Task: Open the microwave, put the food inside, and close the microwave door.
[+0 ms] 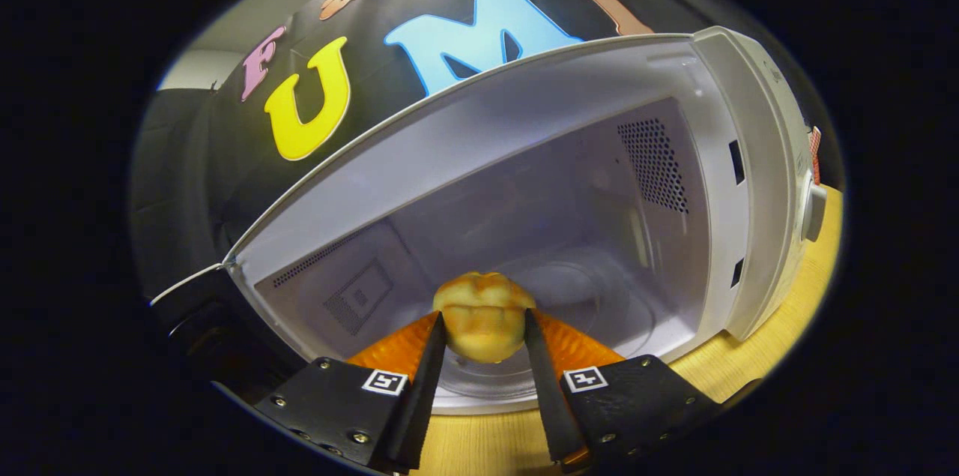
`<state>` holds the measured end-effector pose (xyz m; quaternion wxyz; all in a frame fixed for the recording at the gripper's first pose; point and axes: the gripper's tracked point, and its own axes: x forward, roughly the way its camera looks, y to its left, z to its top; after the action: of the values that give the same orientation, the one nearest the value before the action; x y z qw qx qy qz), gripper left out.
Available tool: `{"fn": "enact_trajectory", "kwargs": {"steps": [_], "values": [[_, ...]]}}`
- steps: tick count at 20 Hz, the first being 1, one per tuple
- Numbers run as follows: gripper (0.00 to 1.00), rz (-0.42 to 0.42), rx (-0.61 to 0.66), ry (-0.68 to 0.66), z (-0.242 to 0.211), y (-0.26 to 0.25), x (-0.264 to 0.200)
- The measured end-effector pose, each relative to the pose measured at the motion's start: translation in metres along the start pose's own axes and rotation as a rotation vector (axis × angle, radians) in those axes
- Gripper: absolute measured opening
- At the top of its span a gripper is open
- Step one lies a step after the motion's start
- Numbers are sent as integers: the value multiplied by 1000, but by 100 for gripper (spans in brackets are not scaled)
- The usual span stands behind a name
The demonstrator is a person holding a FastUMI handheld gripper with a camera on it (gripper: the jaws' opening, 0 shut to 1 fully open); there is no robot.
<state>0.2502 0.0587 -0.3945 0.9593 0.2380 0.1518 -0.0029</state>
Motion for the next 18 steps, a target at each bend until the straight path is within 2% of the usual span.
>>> {"fn": "enact_trajectory", "kwargs": {"steps": [2, 4, 5, 6, 8, 10, 15, 18], "values": [[61, -18, -26, -11, -3, -4, 6], [71, -10, -29, -24, -1, -3, 10], [73, -1, -27, -34, 1, 0, 10], [86, 9, -20, -36, 3, 2, 10], [93, 19, -12, -30, 4, 2, 9], [93, 9, -22, -8, 0, -1, 6], [94, 60, 12, 53, -1, 4, -11], [94, 102, -52, 25, 16, 18, -37]]}}
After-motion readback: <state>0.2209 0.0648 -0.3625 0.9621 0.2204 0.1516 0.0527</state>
